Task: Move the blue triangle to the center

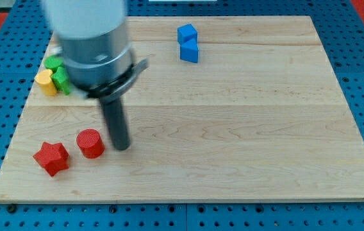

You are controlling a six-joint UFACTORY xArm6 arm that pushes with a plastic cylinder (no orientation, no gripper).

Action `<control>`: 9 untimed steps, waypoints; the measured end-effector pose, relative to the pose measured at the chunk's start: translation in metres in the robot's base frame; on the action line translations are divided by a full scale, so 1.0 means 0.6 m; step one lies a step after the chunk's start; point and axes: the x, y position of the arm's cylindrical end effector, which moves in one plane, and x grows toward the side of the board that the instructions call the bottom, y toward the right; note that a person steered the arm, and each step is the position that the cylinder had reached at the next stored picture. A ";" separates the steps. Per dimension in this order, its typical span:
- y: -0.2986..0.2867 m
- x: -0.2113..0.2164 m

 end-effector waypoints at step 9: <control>0.062 -0.324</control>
